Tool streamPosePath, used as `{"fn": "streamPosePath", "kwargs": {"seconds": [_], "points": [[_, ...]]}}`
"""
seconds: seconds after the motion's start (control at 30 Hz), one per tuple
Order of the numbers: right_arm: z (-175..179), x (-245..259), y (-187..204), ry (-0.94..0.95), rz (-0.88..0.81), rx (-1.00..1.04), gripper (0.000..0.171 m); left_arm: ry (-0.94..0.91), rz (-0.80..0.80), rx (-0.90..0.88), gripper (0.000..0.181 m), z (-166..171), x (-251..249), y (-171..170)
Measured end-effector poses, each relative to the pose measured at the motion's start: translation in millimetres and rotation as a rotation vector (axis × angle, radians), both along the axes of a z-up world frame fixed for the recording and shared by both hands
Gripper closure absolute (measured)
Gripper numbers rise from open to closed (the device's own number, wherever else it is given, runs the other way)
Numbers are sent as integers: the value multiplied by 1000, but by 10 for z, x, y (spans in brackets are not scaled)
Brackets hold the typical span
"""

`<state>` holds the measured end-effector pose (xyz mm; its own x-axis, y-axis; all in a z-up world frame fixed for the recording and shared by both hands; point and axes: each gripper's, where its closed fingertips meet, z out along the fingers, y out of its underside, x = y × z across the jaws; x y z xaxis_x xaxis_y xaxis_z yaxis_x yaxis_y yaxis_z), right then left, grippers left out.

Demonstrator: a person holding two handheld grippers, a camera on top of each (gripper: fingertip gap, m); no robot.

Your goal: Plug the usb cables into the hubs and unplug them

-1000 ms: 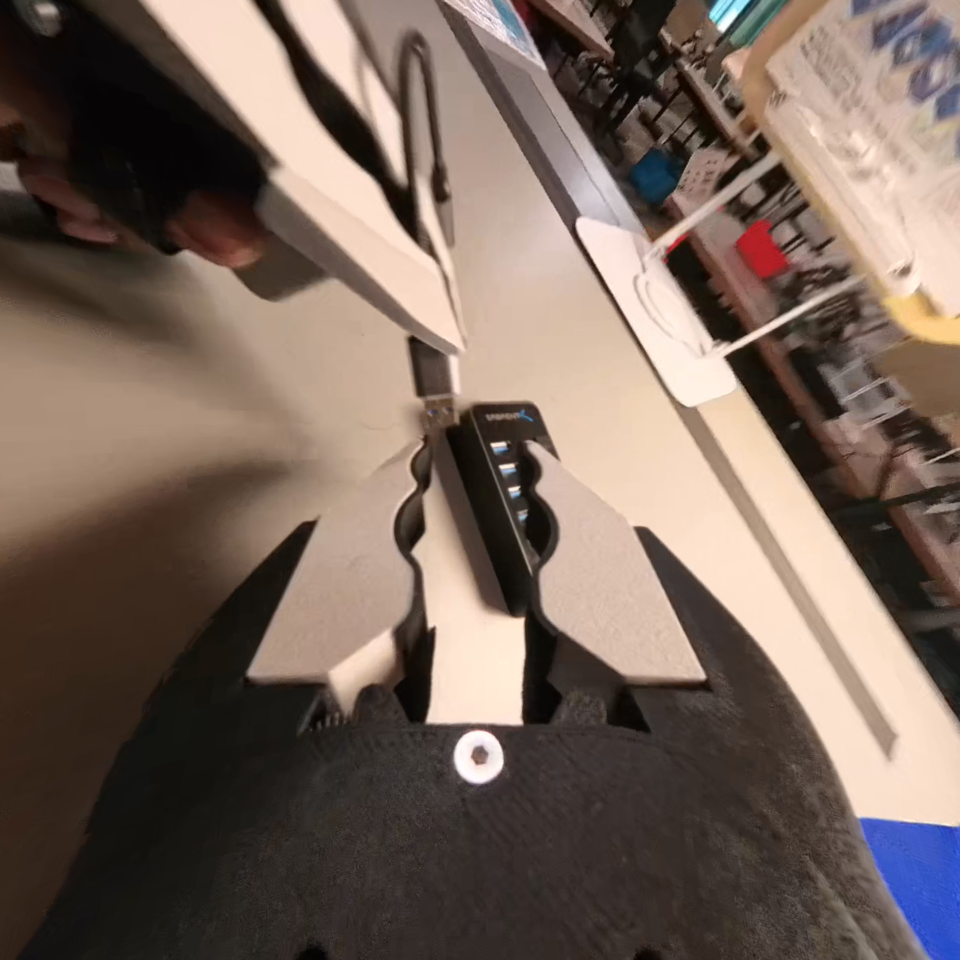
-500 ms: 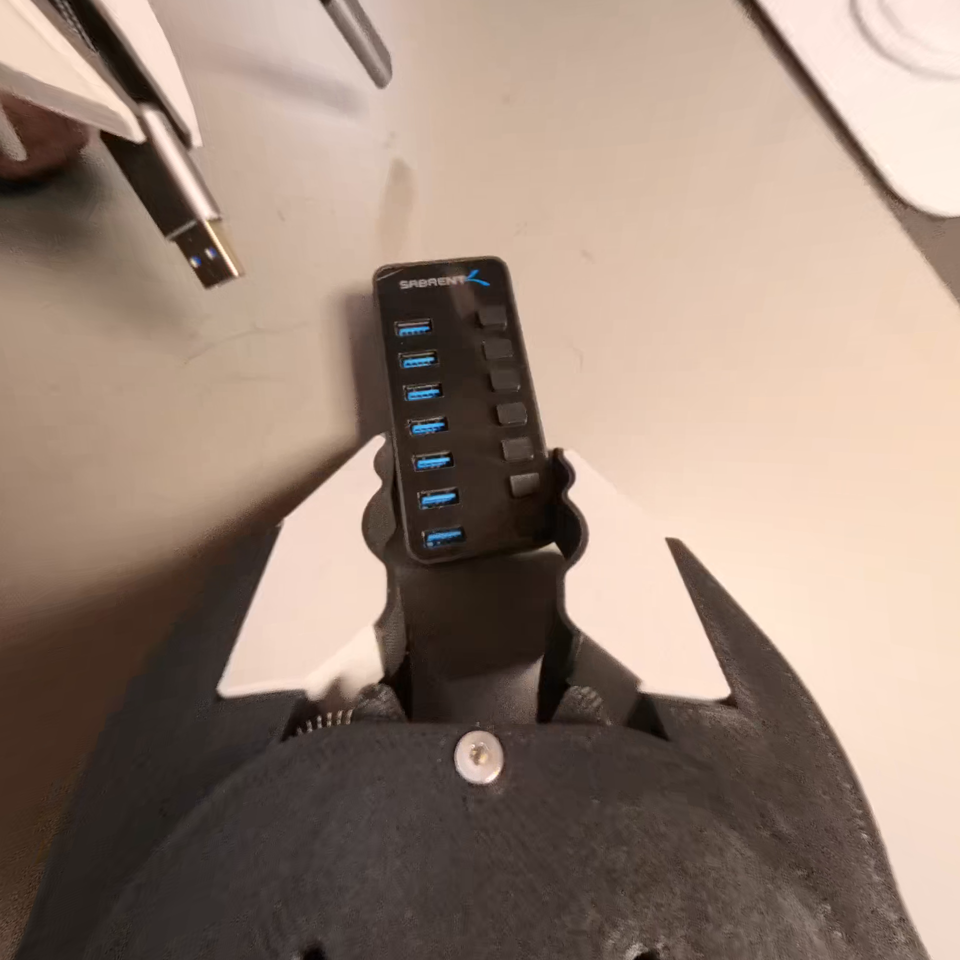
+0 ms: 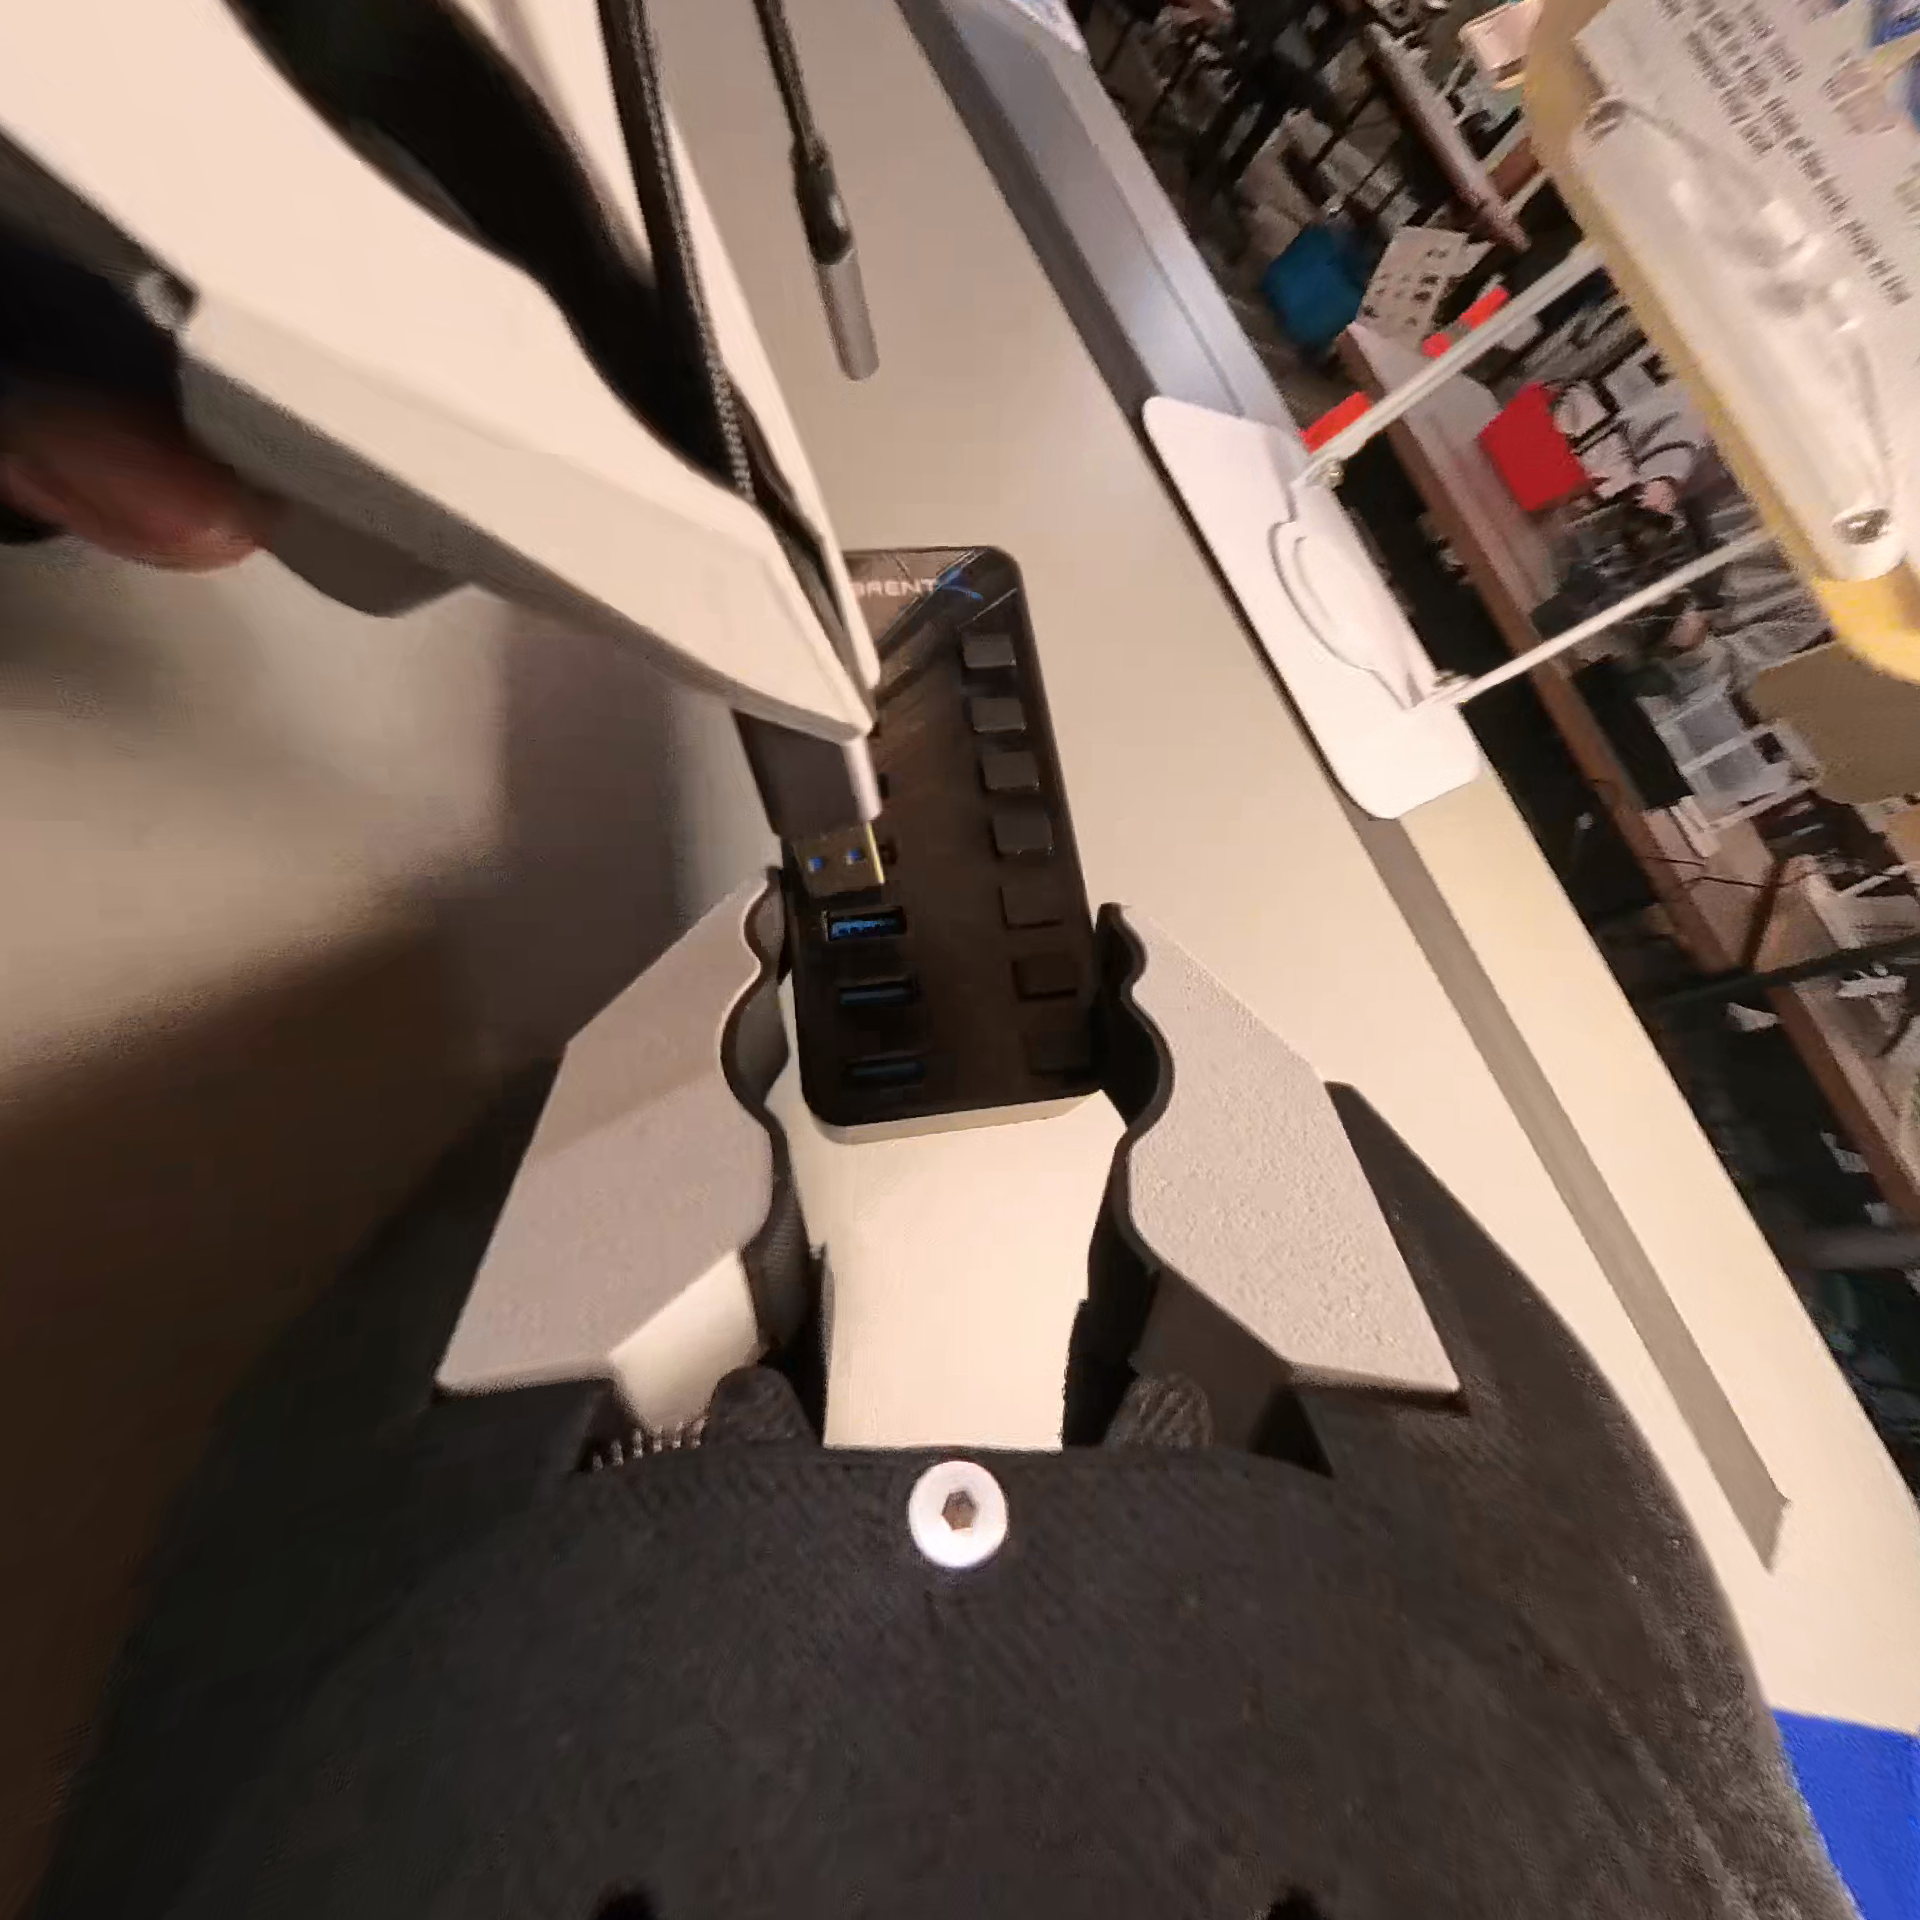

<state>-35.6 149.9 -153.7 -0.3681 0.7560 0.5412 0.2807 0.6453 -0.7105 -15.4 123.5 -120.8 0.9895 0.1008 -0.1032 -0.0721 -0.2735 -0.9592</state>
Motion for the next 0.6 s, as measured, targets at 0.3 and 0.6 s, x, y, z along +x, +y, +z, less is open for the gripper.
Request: {"fn": "streamPosePath", "kwargs": {"seconds": [0.3, 0.6], "points": [[170, -2, -51, 121, -79, 148, 113, 192, 32, 18, 170, 114, 74, -11], [139, -8, -97, 148, -73, 221, 113, 386, 48, -28, 170, 50, 120, 5]]}}
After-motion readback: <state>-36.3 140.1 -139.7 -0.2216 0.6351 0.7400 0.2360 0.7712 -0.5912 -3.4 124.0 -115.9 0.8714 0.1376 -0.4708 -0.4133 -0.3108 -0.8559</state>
